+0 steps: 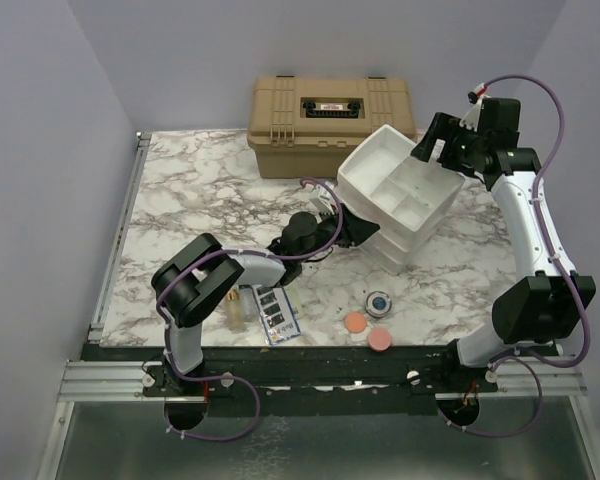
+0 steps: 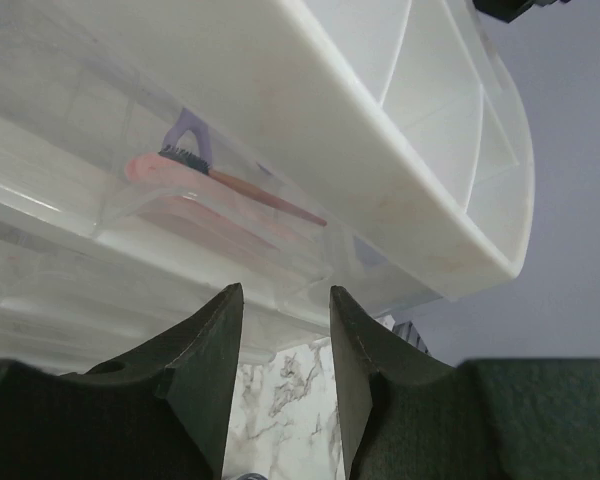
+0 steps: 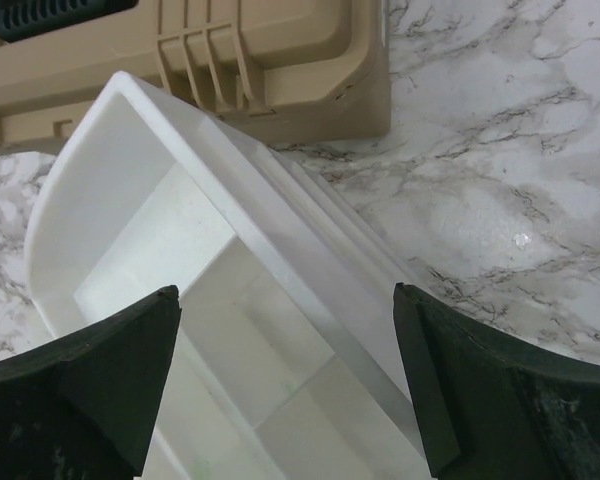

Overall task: Organize the makeup
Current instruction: Close the drawer in the storage box.

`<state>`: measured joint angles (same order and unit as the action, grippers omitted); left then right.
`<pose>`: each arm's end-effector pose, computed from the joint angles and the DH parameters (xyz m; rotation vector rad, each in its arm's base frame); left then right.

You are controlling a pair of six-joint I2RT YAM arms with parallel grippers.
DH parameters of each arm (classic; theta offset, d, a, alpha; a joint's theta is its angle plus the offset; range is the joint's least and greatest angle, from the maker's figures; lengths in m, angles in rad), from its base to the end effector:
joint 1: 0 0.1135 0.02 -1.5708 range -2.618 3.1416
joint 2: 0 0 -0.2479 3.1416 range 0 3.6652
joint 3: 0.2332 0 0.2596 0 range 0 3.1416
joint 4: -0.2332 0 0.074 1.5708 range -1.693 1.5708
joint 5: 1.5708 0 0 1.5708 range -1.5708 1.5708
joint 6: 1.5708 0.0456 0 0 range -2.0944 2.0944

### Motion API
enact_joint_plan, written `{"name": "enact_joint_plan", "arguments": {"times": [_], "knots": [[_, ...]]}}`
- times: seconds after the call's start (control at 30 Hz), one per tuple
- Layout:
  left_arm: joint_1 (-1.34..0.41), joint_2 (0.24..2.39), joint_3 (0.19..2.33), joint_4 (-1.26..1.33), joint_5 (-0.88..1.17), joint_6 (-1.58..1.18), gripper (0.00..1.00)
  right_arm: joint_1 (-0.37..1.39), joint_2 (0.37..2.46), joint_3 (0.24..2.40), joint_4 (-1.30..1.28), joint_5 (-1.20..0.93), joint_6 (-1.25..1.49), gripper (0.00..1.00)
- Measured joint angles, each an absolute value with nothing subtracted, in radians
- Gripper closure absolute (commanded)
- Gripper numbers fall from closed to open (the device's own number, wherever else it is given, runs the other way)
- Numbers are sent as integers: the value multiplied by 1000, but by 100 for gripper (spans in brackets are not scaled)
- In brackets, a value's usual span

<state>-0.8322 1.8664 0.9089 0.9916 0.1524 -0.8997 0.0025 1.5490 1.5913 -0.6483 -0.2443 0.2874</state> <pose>0.2680 -0.3046 0.1827 0.0784 1.7371 -1.4520 0.3616 0.0119 0.3646 0.1711 2.1817 0.4305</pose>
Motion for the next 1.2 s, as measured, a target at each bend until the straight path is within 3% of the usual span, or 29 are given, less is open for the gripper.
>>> {"name": "enact_joint_plan", "arguments": {"times": [0.37, 0.6, 1.2], "knots": [[-831, 1866, 921, 920, 149, -871, 51, 2, 1606, 1855, -712, -238, 231, 4], [-819, 1855, 926, 898, 158, -857, 48, 2, 1468, 1629, -707, -310, 219, 3], [-802, 1852, 990, 879, 221, -855, 47, 2, 1479, 1645, -739, -418, 210, 2]]}}
